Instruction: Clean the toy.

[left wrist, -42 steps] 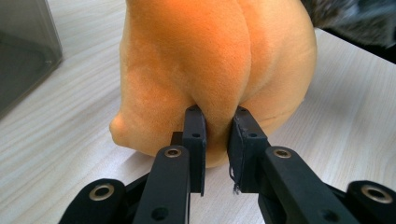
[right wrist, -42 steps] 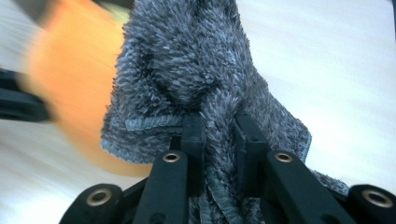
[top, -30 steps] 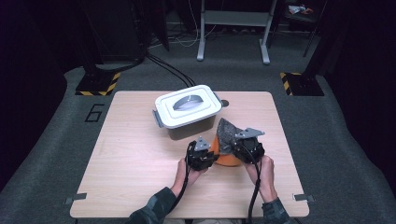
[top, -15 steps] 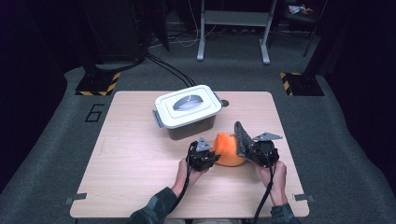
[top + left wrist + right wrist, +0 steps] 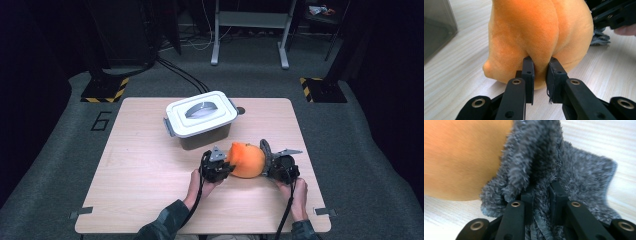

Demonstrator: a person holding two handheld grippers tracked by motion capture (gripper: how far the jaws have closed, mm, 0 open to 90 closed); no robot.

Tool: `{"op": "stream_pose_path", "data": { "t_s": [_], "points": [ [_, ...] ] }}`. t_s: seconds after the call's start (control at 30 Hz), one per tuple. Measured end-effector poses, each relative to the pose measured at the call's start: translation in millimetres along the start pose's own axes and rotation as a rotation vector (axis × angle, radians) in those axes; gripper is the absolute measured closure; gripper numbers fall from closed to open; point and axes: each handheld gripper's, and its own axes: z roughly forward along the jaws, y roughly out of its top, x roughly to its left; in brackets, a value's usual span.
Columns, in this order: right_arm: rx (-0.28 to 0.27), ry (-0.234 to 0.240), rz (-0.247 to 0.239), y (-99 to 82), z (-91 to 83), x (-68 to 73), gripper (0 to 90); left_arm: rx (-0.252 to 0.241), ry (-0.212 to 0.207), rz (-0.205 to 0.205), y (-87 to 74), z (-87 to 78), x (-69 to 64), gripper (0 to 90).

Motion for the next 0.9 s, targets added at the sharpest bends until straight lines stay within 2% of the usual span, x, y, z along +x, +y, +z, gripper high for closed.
{"op": "stream_pose_path", "data": {
  "t_s": [0.13, 0.2, 0.23, 0.27, 0.3, 0.37, 0.4, 0.43, 0.6, 0.67, 0.73, 0.8, 0.9],
  "points": [
    [0.004, -0.01, -0.011, 0.9, -1.9, -1.3, 76.7, 0.001, 0.004, 0.001, 0.2, -0.5, -0.3, 78.0],
    [-0.003, -0.028, 0.0, 2.3, -9.8, -2.7, 76.7, -0.002, 0.01, -0.006, 1.0, -0.6, 0.0, 77.9],
    [-0.017, -0.032, -0.005, 2.9, -14.7, -4.6, 76.7, 0.002, 0.007, -0.009, 1.3, -1.1, 1.1, 77.9],
    [-0.023, -0.039, 0.01, 3.6, -21.0, -4.8, 76.7, 0.003, 0.004, -0.01, 1.3, -1.3, 1.8, 77.9],
    [-0.061, -0.039, 0.006, 6.1, -33.1, -5.7, 76.7, 0.0, 0.004, -0.014, 1.1, -1.3, 1.8, 77.9],
    [-0.072, -0.041, 0.005, 7.6, -37.5, -5.3, 76.7, 0.001, 0.005, -0.012, 1.1, -1.3, 1.5, 77.9],
    [-0.123, -0.014, -0.015, 13.3, -50.5, -3.8, 76.7, 0.0, 0.009, -0.012, 1.3, -1.1, 1.0, 77.9],
    [-0.123, -0.014, -0.015, 13.3, -50.5, -3.8, 76.7, -0.002, 0.01, -0.011, 1.4, -0.9, 0.8, 77.9],
    [-0.187, 0.018, -0.079, 23.9, -68.9, 16.5, 76.7, -0.003, 0.003, -0.018, 1.0, -0.9, 2.3, 77.6],
    [-0.177, 0.037, -0.117, 27.4, -67.8, 25.9, 76.6, -0.009, -0.002, -0.019, 0.5, -0.6, 2.4, 77.4],
    [-0.157, 0.035, -0.131, 29.6, -61.6, 32.8, 76.7, -0.012, -0.003, -0.013, 0.3, -0.9, 2.9, 76.7],
    [-0.133, 0.015, -0.13, 31.0, -51.4, 36.3, 76.8, -0.011, -0.012, -0.011, 0.1, -2.1, 4.4, 74.5],
    [-0.129, 0.024, -0.113, 30.8, -46.9, 33.2, 76.9, -0.021, -0.024, -0.015, -1.5, -4.4, 6.2, 65.1]
  ]
}}
